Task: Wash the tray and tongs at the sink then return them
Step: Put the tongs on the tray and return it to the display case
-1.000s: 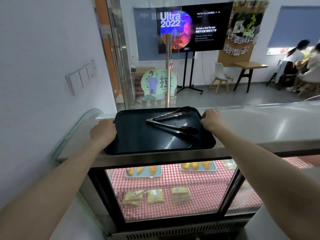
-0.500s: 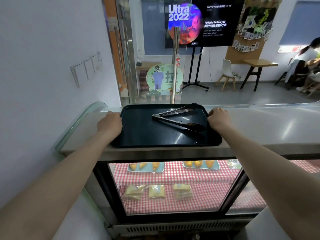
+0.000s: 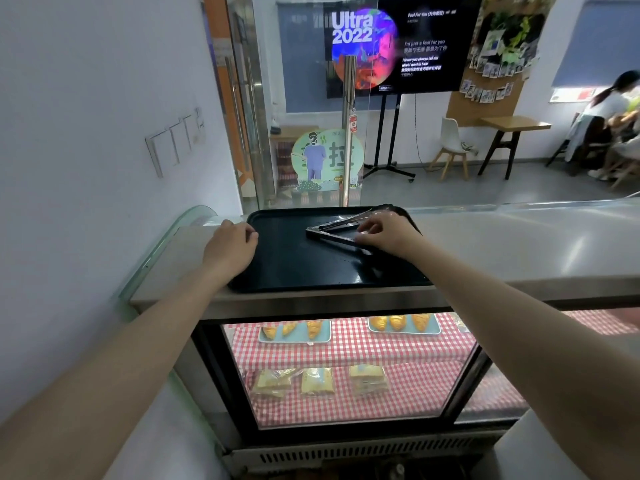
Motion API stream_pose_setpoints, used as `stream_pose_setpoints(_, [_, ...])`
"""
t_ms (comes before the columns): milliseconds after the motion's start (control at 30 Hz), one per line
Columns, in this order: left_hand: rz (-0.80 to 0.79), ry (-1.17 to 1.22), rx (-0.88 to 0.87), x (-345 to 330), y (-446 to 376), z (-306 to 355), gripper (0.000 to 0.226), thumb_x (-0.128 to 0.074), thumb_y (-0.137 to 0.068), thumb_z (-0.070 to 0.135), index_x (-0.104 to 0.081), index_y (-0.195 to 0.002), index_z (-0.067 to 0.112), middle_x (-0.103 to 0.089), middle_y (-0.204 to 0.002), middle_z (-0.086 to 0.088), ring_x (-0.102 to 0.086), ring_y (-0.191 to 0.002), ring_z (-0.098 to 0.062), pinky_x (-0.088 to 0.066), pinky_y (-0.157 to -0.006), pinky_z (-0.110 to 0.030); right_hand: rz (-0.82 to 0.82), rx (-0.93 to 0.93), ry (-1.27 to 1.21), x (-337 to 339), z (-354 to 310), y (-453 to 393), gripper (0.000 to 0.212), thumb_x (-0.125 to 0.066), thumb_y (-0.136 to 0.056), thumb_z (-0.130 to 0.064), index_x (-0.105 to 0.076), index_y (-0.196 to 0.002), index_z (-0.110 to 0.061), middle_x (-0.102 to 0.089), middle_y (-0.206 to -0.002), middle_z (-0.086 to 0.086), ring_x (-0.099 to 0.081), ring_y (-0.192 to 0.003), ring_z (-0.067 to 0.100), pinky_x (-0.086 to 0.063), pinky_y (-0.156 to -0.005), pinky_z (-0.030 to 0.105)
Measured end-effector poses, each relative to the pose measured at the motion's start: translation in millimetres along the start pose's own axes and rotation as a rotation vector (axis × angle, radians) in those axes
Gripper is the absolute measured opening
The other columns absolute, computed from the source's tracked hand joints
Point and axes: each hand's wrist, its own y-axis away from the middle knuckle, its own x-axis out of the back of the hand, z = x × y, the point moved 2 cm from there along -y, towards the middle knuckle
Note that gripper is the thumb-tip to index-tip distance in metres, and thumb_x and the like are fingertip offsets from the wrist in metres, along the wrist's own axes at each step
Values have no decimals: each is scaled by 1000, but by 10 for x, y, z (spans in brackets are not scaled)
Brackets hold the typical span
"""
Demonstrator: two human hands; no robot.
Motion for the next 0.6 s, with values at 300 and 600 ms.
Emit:
stream_pose_setpoints(300, [5,88,-21,17,74,-115,30,-47,-99,29,-70,-114,16,-57,-116,-12,-60,-97,-29,-46,-78,-35,-78,45,378,87,-62,122,20,-65,-87,-45,-70,-106,-44,-53,-119,-2,-38,-122,27,-29,-104,48])
stream_pose_setpoints(600, [-7,122,34,38,153,-149,31,-47,-101,29,-62,-124,15,-52,-128,-13,-56,-93,-24,-44,-80,-35,144,-75,348,205,31,202,28,-56,-93,-28,-63,-120,-31,-57,-123,8,-50,-116,29,-42,-98,42])
